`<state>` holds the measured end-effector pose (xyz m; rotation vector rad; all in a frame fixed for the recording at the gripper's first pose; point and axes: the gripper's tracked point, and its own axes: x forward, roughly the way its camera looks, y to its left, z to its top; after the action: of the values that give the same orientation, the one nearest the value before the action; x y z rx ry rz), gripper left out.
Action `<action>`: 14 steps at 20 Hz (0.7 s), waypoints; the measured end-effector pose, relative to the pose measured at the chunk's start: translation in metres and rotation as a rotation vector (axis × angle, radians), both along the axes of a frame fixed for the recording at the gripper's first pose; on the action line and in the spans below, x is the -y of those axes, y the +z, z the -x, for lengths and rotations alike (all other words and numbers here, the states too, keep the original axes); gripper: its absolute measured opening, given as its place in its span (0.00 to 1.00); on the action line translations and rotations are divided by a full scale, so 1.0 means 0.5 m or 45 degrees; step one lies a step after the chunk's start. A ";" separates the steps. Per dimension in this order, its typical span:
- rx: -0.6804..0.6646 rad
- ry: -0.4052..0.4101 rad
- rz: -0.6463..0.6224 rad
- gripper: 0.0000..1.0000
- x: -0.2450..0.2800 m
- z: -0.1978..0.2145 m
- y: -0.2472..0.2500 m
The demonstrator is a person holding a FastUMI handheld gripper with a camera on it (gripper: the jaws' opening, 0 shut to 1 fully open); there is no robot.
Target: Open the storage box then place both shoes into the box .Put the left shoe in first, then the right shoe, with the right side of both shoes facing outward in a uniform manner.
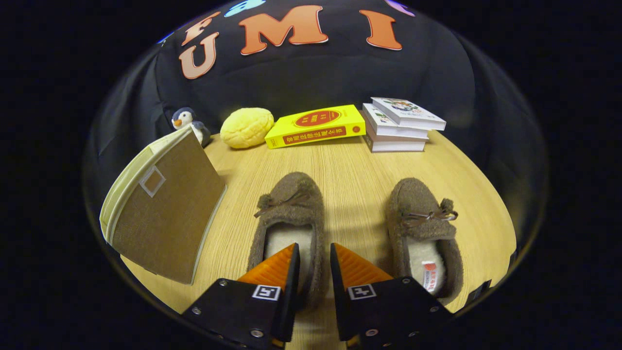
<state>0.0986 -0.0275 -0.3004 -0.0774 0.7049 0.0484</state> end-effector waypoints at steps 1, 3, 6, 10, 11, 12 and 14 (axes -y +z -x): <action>0.004 -0.013 0.019 0.26 0.002 0.001 0.001; 0.035 -0.039 0.046 0.09 0.000 -0.015 -0.002; 0.026 -0.067 0.026 0.02 -0.002 -0.009 0.003; 0.073 -0.125 0.024 0.01 -0.007 -0.007 0.046; 0.078 -0.133 0.030 0.01 -0.013 -0.001 0.057; 0.089 -0.137 0.038 0.01 -0.020 0.002 0.068; 0.119 -0.143 0.052 0.01 -0.035 0.006 0.093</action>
<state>0.0956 -0.0101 -0.2539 -0.0787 0.6157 -0.0773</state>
